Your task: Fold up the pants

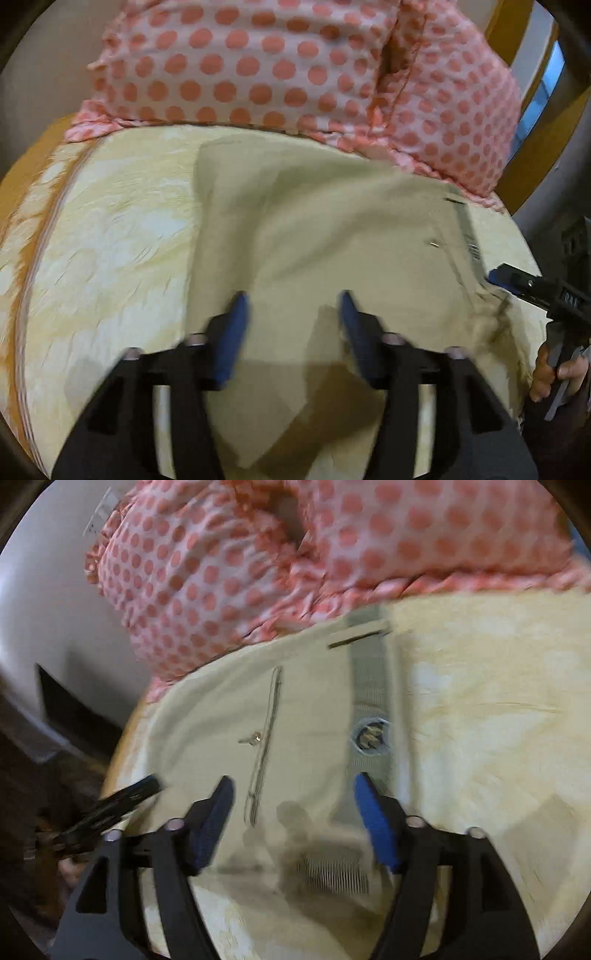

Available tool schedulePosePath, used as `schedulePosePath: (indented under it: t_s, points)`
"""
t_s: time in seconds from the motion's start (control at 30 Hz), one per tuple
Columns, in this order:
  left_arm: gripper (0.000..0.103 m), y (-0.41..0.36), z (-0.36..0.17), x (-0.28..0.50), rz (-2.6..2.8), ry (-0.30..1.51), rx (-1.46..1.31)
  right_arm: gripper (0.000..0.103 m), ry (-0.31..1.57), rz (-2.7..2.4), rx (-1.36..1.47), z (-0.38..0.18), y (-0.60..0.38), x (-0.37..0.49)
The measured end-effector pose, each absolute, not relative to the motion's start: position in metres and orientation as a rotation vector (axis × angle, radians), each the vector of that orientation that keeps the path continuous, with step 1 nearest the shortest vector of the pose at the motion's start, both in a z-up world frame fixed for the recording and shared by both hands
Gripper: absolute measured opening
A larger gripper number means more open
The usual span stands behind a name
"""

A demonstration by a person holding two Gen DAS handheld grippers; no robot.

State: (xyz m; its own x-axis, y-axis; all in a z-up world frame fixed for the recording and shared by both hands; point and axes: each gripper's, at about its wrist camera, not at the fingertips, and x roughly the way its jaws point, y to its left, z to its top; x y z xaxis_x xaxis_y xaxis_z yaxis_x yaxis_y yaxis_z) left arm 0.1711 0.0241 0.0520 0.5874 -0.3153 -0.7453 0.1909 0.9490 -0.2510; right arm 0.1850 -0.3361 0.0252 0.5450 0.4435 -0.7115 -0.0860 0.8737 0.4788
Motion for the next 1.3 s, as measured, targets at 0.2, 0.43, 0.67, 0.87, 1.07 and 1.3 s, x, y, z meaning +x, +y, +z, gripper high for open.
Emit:
schedulePosePath:
  t_s: [0.2, 0.43, 0.67, 0.87, 1.07, 1.3]
  points:
    - [0.1, 0.024, 0.051, 0.065, -0.227, 0.778, -0.074, 0.102, 0.767, 0.326, 0.176, 0.036, -0.287, 0.083]
    - [0.101, 0.017, 0.015, 0.043, -0.145, 0.807, -0.016, 0.102, 0.785, 0.168, 0.033, -0.001, -0.255, 0.057]
    - [0.101, 0.01, 0.003, 0.029, -0.094, 0.728, 0.054, 0.102, 0.743, 0.06, 0.03, -0.016, -0.244, 0.044]
    - [0.101, 0.01, 0.003, 0.028, -0.093, 0.709, 0.055, 0.102, 0.725, 0.041, 0.028, -0.017, -0.244, 0.044]
    - [0.101, 0.01, 0.003, 0.027, -0.093, 0.709, 0.054, 0.102, 0.725, 0.039, 0.029, -0.017, -0.243, 0.044]
    - [0.101, 0.009, 0.003, 0.027, -0.092, 0.709, 0.054, 0.102, 0.724, 0.039, 0.029, -0.017, -0.243, 0.044]
